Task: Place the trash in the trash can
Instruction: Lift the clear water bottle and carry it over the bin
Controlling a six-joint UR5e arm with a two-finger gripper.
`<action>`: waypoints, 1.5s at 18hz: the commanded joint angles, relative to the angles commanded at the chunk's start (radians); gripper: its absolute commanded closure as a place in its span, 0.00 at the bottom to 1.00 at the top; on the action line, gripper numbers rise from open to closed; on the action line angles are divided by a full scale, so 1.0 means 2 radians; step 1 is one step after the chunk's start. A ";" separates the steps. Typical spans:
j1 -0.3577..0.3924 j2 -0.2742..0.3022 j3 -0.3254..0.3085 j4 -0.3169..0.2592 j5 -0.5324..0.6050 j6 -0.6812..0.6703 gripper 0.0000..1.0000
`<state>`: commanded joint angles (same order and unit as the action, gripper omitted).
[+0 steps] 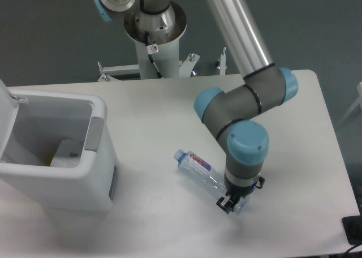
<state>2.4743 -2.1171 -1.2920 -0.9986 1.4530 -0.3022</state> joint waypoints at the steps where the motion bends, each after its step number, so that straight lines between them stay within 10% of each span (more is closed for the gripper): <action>1: 0.000 0.003 0.014 0.000 -0.015 -0.001 0.48; 19: -0.022 0.105 0.081 0.055 -0.216 0.042 0.47; 27: -0.128 0.121 0.065 0.064 -0.216 0.087 0.47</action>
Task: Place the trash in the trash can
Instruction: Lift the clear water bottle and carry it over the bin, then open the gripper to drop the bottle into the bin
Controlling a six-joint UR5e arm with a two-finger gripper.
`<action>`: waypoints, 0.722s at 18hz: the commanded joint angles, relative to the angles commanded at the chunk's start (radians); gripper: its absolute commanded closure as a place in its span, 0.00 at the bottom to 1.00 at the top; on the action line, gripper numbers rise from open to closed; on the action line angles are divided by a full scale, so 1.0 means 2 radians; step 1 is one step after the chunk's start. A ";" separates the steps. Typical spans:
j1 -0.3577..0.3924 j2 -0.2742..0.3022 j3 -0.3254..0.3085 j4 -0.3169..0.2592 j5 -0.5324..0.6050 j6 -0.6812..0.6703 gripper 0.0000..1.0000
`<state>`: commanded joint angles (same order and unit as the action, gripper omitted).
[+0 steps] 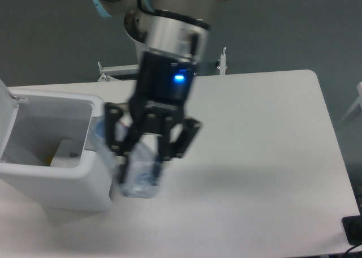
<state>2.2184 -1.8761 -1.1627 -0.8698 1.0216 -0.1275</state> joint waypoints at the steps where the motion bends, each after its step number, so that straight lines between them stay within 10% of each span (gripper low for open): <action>1: -0.011 0.001 -0.003 0.000 0.001 0.014 0.46; 9: -0.038 0.004 -0.044 0.015 0.001 0.068 0.43; 13: -0.038 0.004 -0.056 0.020 0.002 0.088 0.24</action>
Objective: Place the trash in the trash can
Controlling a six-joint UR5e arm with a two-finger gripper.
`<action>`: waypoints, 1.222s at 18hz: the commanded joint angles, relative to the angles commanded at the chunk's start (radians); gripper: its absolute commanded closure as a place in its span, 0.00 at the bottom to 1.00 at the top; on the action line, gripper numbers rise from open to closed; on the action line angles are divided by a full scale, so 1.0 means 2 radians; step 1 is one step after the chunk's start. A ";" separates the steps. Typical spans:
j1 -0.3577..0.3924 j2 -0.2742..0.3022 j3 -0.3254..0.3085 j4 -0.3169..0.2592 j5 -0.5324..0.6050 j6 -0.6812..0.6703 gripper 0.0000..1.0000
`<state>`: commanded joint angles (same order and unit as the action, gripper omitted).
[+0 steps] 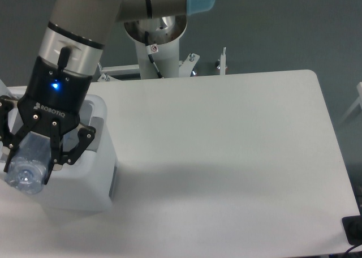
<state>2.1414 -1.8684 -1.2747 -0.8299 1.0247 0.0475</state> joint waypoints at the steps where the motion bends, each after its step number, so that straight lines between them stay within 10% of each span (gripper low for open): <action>1: 0.000 0.000 -0.002 0.000 0.000 0.000 0.17; 4: 0.000 0.003 -0.008 0.001 0.000 0.001 0.00; 15: 0.101 -0.006 -0.033 -0.002 0.043 0.011 0.00; 22: 0.196 -0.023 -0.097 -0.005 0.044 0.166 0.00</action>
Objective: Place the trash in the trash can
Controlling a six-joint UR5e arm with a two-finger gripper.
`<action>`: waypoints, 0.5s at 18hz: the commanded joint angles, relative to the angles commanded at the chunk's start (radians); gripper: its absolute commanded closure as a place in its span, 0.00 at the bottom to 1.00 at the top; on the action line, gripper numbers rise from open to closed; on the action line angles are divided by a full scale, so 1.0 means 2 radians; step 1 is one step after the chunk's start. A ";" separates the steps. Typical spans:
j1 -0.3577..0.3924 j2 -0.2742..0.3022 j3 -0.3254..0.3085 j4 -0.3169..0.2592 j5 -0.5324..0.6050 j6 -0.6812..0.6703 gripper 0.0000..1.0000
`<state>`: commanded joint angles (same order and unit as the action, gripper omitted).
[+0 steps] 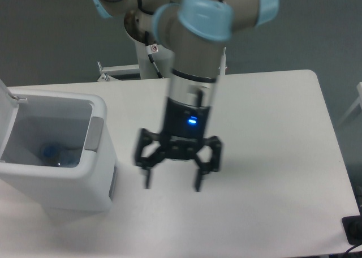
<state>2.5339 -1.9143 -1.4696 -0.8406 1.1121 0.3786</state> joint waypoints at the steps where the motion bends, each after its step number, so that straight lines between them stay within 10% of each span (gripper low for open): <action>1: 0.006 -0.004 0.000 0.000 0.000 0.008 0.00; 9: 0.032 -0.027 0.008 -0.015 0.105 0.180 0.00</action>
<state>2.5970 -1.9681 -1.4542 -0.8697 1.3220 0.7391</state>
